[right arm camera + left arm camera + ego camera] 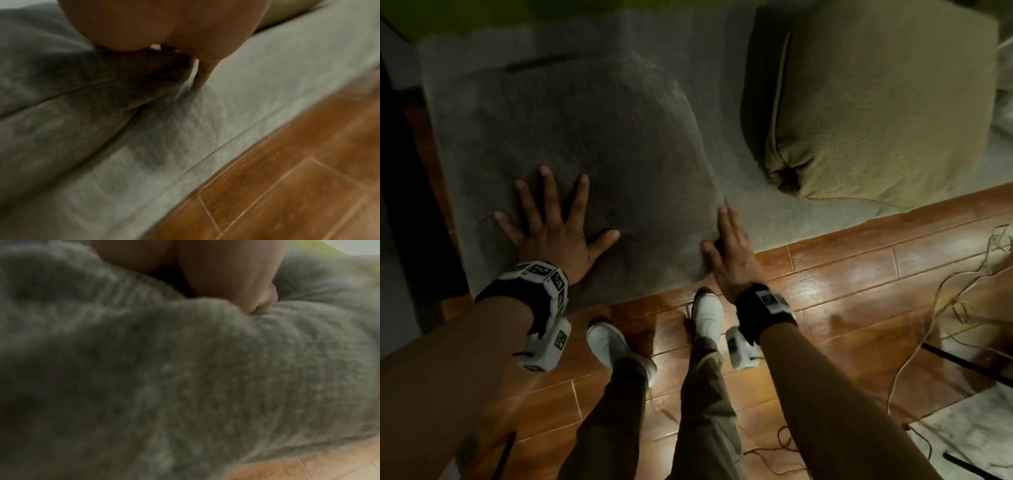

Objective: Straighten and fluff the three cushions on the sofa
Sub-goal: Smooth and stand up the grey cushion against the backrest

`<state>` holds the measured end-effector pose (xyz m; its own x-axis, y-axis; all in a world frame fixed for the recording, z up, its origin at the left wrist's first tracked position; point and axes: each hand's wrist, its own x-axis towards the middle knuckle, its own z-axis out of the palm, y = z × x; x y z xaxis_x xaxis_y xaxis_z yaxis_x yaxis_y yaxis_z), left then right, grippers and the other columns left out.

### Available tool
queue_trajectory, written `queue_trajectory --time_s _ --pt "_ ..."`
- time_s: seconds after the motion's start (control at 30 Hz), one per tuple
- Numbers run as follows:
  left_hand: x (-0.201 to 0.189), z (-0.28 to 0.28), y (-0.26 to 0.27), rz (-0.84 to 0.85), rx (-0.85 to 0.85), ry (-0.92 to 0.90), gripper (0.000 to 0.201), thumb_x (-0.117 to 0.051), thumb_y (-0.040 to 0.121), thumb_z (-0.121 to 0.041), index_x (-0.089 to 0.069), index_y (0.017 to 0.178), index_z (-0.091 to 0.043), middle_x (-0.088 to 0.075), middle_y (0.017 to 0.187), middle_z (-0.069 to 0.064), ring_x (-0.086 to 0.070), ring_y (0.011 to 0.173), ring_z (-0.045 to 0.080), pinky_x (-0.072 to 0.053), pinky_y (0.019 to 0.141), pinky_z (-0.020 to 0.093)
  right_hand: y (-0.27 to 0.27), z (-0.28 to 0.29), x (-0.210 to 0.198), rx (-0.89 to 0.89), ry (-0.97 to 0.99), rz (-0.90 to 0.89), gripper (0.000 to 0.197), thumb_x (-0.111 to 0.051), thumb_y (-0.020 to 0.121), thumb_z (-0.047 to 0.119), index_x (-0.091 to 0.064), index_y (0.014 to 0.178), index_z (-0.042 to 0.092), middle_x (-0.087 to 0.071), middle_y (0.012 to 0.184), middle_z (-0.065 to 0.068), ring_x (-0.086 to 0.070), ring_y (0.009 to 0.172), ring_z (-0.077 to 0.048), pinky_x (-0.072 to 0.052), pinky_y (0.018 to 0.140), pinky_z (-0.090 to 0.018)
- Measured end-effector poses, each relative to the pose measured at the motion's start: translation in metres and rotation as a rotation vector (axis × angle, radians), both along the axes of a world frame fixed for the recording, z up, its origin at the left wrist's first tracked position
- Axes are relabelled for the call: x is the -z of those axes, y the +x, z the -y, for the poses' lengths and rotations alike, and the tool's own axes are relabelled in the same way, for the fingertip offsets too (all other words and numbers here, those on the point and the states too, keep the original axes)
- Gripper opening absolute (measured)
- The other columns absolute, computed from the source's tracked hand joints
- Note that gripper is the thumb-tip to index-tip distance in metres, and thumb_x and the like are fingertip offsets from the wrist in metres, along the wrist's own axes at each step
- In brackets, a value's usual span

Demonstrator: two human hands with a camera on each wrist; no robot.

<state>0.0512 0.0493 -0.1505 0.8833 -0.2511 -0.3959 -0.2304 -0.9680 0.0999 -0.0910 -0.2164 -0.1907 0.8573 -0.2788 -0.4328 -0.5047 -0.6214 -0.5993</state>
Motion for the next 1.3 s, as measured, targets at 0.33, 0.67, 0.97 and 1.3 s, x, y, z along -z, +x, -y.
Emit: queue_trajectory --time_s 0.33,0.67,0.97,1.3 --pt "-0.020 -0.014 -0.003 -0.057 -0.018 0.012 0.097 -0.023 0.072 -0.089 0.033 0.142 -0.052 0.035 0.160 0.002 0.024 0.147 0.042 0.003 0.110 0.076 -0.041 0.036 -0.044 0.428 0.314 0.005 0.004 -0.073 0.092 0.029 -0.073 0.095 0.026 -0.077 0.082 0.004 -0.073 0.076 -0.013 -0.058 0.072 -0.034" --pt "-0.079 -0.016 -0.013 0.046 -0.047 -0.144 0.101 -0.032 0.072 -0.088 0.000 0.156 -0.042 0.016 0.165 0.008 0.013 0.150 0.042 -0.005 0.113 0.073 0.009 -0.007 -0.097 0.017 -0.281 0.241 0.051 -0.042 0.104 0.038 -0.040 0.153 0.025 -0.039 0.160 -0.010 -0.033 0.147 -0.033 -0.024 0.122 -0.053" --pt "-0.036 0.004 0.005 0.075 0.041 0.013 0.088 -0.024 0.080 -0.086 0.016 0.150 -0.052 0.020 0.165 0.000 0.013 0.150 0.041 -0.003 0.106 0.080 0.074 -0.072 -0.045 -0.458 -0.274 0.163 0.067 -0.023 0.101 0.067 -0.002 0.160 0.044 0.004 0.171 0.011 0.010 0.157 -0.022 0.008 0.122 -0.064" --pt "-0.005 0.035 0.011 -0.035 0.058 0.081 0.092 -0.018 0.075 -0.091 0.031 0.143 -0.053 0.041 0.157 -0.001 0.027 0.147 0.039 0.011 0.105 0.076 0.068 -0.038 0.005 -0.404 -0.315 0.042 0.079 -0.023 0.094 0.079 0.016 0.155 0.048 0.030 0.161 0.013 0.021 0.155 -0.021 0.016 0.120 -0.060"
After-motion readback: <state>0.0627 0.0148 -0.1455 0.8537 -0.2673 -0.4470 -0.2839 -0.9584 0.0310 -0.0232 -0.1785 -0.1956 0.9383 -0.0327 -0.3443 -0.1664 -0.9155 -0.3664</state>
